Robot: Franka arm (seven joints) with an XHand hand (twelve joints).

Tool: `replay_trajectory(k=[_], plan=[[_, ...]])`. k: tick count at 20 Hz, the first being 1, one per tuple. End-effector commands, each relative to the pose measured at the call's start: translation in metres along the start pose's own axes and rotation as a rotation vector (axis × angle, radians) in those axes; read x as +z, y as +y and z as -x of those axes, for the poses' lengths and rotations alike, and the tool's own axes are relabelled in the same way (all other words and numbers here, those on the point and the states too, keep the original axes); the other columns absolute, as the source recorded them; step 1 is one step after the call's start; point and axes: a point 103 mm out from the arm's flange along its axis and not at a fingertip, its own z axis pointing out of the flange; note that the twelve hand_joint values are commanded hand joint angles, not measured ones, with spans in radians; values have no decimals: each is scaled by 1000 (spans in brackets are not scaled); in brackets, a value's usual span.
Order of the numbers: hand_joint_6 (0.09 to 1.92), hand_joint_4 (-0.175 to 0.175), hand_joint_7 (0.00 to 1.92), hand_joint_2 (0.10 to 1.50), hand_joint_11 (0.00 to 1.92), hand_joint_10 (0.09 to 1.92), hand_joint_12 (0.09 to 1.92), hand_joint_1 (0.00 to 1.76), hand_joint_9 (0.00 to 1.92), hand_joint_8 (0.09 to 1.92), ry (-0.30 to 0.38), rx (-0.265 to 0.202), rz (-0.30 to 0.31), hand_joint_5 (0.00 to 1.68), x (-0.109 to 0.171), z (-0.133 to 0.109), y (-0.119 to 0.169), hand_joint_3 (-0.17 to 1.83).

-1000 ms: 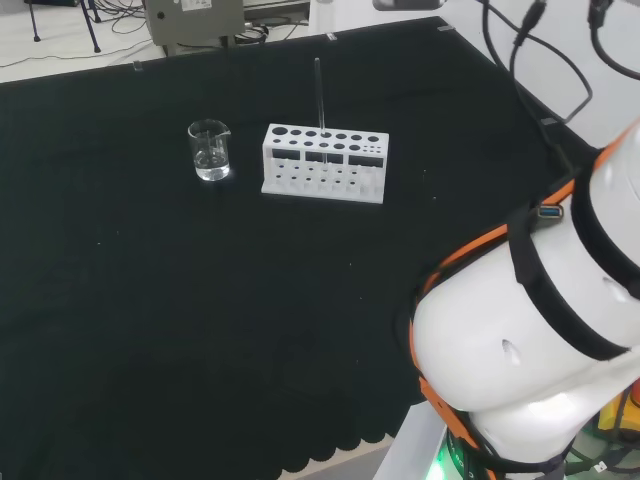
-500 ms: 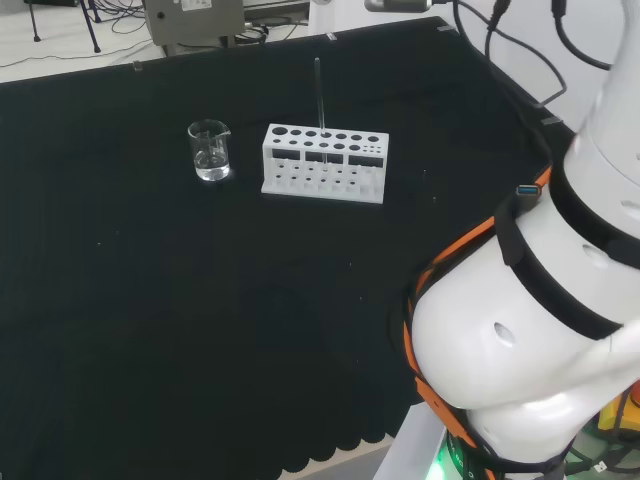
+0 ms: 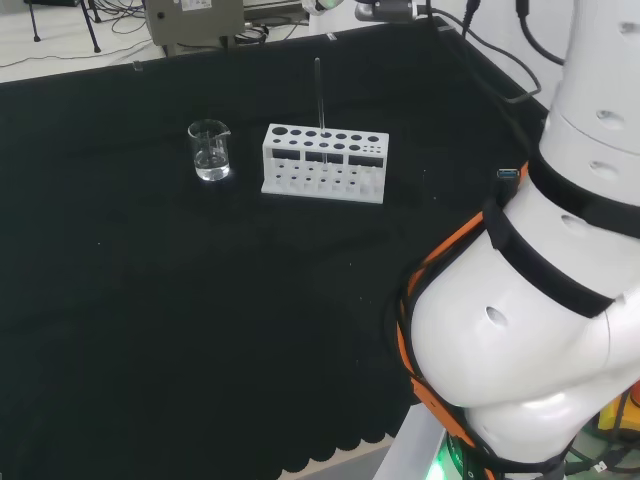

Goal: Take the glass rod from the white test tube rack.

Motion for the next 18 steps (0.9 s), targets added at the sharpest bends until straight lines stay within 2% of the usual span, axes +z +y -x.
replay_trajectory(k=[1, 5, 11, 16, 18], plan=[[87, -152, 352, 853, 417, 888, 1374, 645, 642, 926, -37, -17, -19, 205, 9, -9, 17, 469], [87, -162, 404, 854, 528, 901, 1347, 647, 705, 938, 5, -17, -29, 240, 16, -3, 20, 471], [87, -174, 477, 857, 599, 928, 1336, 656, 779, 964, -26, -36, -16, 315, 41, -5, 24, 472], [97, -175, 552, 860, 655, 952, 1322, 663, 824, 996, -24, -48, -16, 377, 51, -3, 24, 471], [113, -175, 576, 861, 682, 963, 1315, 664, 845, 1008, -23, -73, -15, 398, 55, -3, 24, 470]])
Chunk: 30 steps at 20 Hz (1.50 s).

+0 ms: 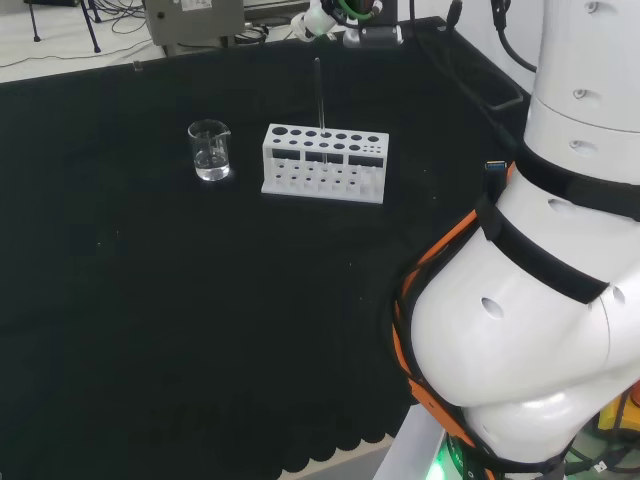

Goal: Take the glass rod from the white test tube rack.

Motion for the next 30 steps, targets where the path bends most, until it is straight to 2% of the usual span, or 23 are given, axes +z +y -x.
replay_trajectory(k=[1, 3, 7, 11, 17, 19, 25, 30], plan=[[126, -175, 587, 862, 698, 969, 1308, 665, 855, 1015, -2, -42, 1, 406, 13, 1, -1, 469], [152, -175, 617, 863, 728, 982, 1304, 665, 879, 1030, -4, -49, 3, 425, 16, 1, 1, 468], [557, -175, 665, 866, 811, 1007, 1293, 667, 929, 1072, -16, -46, -5, 312, 24, 3, 3, 465], [742, -175, 693, 863, 866, 1032, 1294, 669, 967, 1097, -39, -48, -9, 275, 27, -2, 8, 472], [811, -175, 708, 862, 947, 1066, 1303, 670, 1010, 1114, -23, -57, -10, 283, 31, 1, 10, 477], [823, -175, 715, 862, 960, 1078, 1303, 671, 1026, 1119, -32, -48, -7, 287, 29, -8, 4, 478], [849, -175, 750, 861, 1009, 1125, 1296, 670, 1068, 1134, -8, -57, -21, 300, 48, 20, 14, 481], [875, -175, 784, 860, 1054, 1180, 1289, 671, 1101, 1157, -23, -58, -22, 311, 56, 26, 13, 485]])
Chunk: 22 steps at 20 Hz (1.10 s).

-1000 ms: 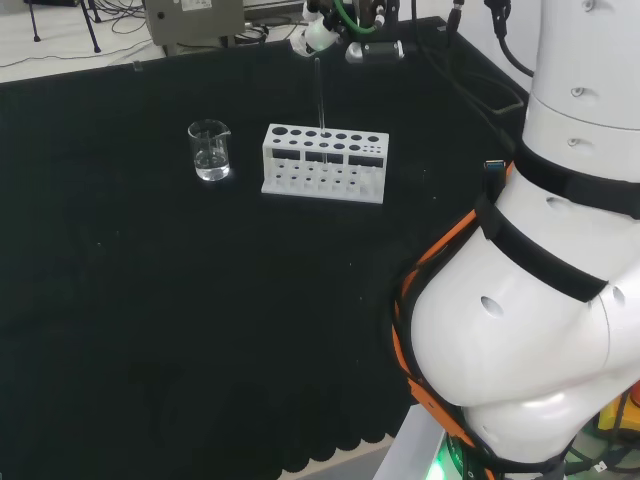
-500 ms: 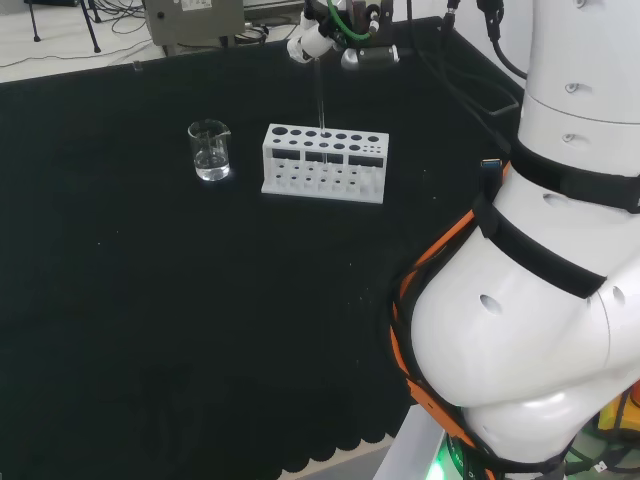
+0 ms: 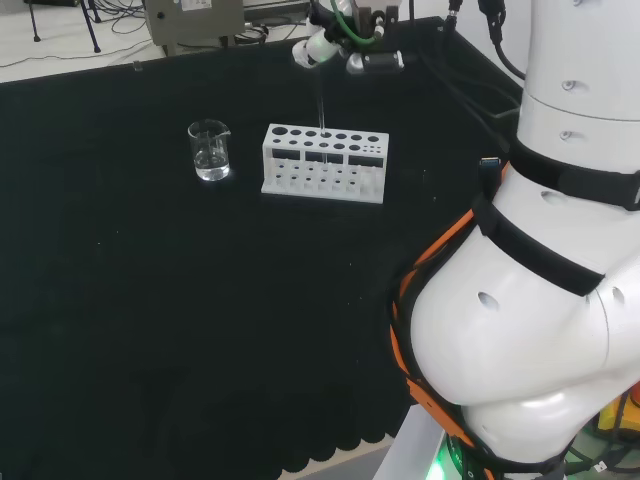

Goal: Take the glass rod from the white test tube rack.

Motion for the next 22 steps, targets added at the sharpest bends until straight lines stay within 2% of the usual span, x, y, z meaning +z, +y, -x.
replay_trajectory(k=[1, 9, 18, 19, 21, 22], plan=[[883, -175, 788, 859, 1057, 1191, 1290, 671, 1105, 1162, -13, 0, -10, 317, 12, 8, 3, 486], [943, -175, 836, 858, 1108, 1240, 1295, 686, 1149, 1201, -12, -16, -3, 375, 13, 8, 2, 490], [982, -175, 870, 853, 1261, 1269, 1296, 731, 1237, 1224, -36, -30, -21, 432, 24, 4, 8, 493], [986, -175, 875, 852, 1276, 1271, 1296, 736, 1246, 1224, -37, -36, -21, 443, 25, 2, 9, 494], [990, -175, 889, 852, 1301, 1267, 1290, 750, 1270, 1220, -22, -104, -2, 472, 26, 1, 10, 495], [990, -175, 896, 852, 1313, 1264, 1286, 757, 1283, 1217, -13, -108, 2, 485, 26, 2, 9, 496]])
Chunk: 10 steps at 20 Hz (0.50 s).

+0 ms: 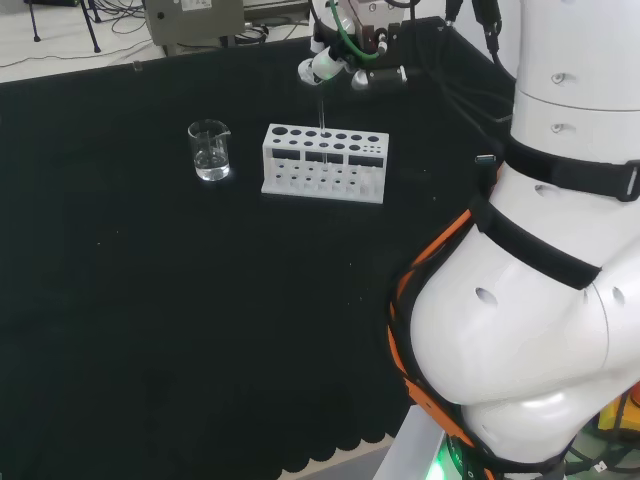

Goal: Take the glass rod from the white test tube rack.

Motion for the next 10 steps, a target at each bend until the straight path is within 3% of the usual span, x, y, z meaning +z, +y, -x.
replay_trajectory(k=[1, 10], plan=[[989, -175, 905, 852, 1327, 1259, 1278, 764, 1296, 1213, 21, -71, 25, 498, 3, -3, 0, 496], [939, -175, 1014, 845, 1551, 1150, 1202, 847, 1477, 1159, -32, -45, -6, 709, 10, -13, 8, 504]])
